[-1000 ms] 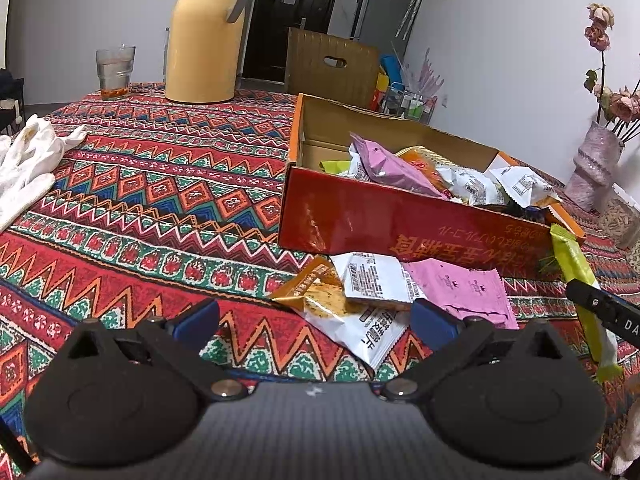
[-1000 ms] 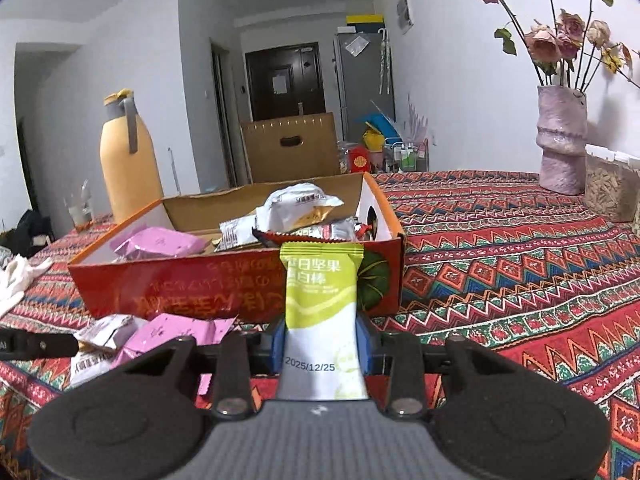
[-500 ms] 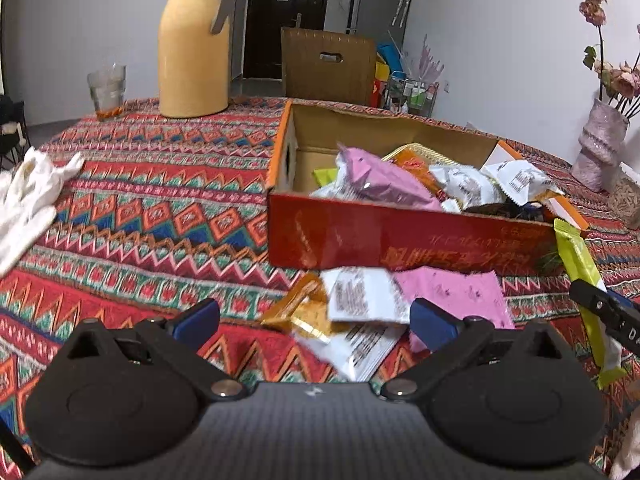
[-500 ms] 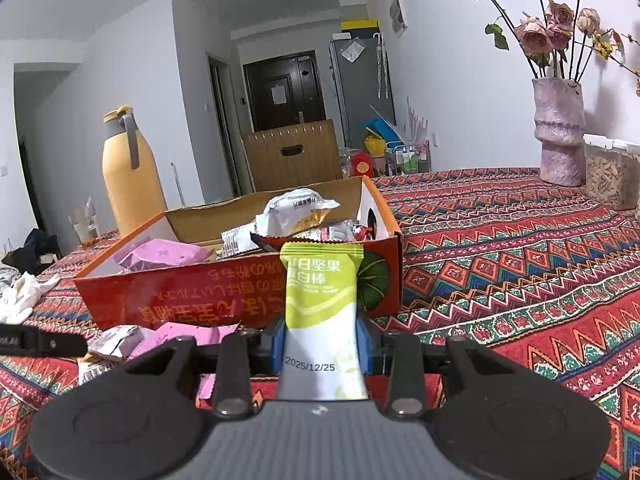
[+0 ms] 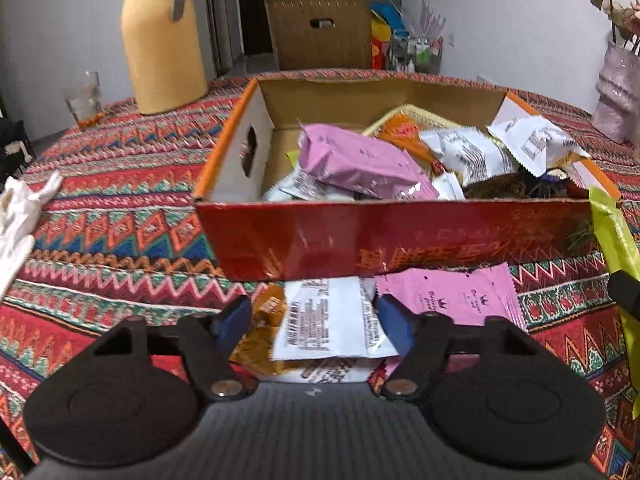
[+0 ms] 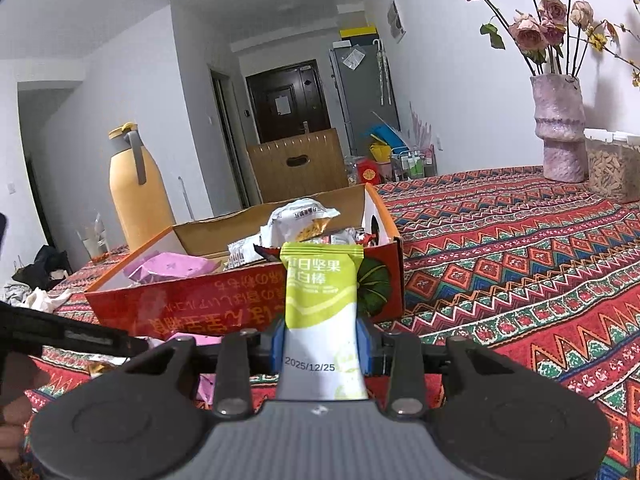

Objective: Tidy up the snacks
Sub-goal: 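Grasp the white printed wrapper with the left gripper while the right gripper holds the bar, then carry both snacks into the cardboard box and open both grippers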

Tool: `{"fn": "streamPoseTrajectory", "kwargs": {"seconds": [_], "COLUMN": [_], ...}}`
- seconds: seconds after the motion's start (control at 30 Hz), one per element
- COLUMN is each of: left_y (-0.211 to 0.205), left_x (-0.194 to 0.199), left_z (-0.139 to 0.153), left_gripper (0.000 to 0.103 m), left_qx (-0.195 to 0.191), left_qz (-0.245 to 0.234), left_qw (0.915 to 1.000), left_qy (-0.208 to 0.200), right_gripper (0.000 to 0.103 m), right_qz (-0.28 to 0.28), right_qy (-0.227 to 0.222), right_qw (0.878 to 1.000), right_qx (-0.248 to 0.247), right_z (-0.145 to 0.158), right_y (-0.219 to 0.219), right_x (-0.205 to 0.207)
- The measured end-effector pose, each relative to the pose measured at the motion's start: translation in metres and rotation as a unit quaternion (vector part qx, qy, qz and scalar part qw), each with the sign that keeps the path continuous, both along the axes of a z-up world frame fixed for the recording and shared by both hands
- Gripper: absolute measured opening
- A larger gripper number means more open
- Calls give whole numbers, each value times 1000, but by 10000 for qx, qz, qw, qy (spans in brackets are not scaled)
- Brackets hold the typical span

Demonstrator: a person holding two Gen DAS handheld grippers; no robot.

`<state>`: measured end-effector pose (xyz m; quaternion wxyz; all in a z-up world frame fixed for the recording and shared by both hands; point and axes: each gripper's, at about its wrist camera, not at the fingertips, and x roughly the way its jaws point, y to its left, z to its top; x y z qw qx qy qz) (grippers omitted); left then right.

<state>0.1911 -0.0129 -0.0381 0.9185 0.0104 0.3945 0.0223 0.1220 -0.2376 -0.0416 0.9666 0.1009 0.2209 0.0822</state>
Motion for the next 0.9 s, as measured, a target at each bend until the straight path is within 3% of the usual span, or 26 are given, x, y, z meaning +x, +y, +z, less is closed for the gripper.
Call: {"fn": "streamPoseTrajectory", "kwargs": {"seconds": [0.07, 0.27, 0.9], "left_y": [0, 0, 9], "left_x": [1, -3, -37], "left_z": [-2, 1, 24], "left_gripper": [52, 46, 43], "left_qx": [-50, -106, -275], "left_qz": [-57, -109, -104], "left_qw": [10000, 9999, 9988], "left_qy": [25, -19, -398], "right_gripper": [34, 34, 34], "right_qz": [14, 42, -29], "right_qy": [-4, -19, -325], "right_qw": [10000, 10000, 9994], "right_qx": [11, 21, -143], "right_z": [0, 0, 4], "right_y": [0, 0, 4], "right_x": [0, 0, -11]}}
